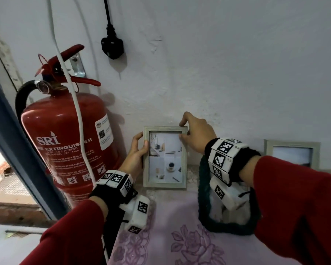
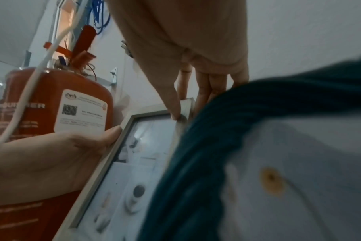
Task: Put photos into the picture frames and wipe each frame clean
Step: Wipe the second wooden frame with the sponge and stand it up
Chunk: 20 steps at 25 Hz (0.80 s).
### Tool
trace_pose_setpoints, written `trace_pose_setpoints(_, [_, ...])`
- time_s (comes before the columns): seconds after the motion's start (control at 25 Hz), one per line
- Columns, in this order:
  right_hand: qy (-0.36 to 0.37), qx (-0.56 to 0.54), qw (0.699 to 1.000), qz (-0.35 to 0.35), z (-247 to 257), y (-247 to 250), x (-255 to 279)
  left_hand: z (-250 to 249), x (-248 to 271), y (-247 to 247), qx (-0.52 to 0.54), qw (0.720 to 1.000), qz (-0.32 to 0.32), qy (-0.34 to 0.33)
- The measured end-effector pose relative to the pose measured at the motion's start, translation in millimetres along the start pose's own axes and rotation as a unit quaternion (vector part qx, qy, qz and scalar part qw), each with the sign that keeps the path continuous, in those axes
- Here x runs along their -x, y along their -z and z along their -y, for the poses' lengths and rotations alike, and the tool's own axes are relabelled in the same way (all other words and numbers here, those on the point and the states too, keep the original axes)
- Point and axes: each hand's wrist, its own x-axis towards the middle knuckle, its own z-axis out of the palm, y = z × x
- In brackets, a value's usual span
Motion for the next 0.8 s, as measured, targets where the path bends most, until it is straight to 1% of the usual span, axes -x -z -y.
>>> trace_pose_setpoints(0.16, [-0.009, 0.024, 0.999, 0.044, -9.6, -6.6, -6.6, 18.5, -8.9, 1.7, 0.003, 1.0, 0.003, 0.018])
trace_pose_setpoints(0.36, [-0.033, 0.04, 0.995, 0.088, -14.1, -9.0, -9.3, 31.0, -3.7, 1.3, 0.015, 0.999, 0.013, 0.042])
trace_pose_setpoints(0.6, [-0.043, 0.047, 0.993, 0.099, -16.2, -8.7, -4.1, 33.1, 2.4, 2.4, 0.012, 0.998, 0.02, 0.058])
trace_pose_setpoints(0.68, [-0.037, 0.052, 0.993, 0.095, -15.2, -7.0, -3.4, 32.5, 2.8, 1.9, -0.014, 0.998, 0.013, 0.059])
trace_pose_setpoints(0.8, [-0.03, 0.06, 0.994, 0.088, -16.9, -3.9, -3.0, 30.6, 3.9, -0.7, -0.083, 0.995, 0.004, 0.051])
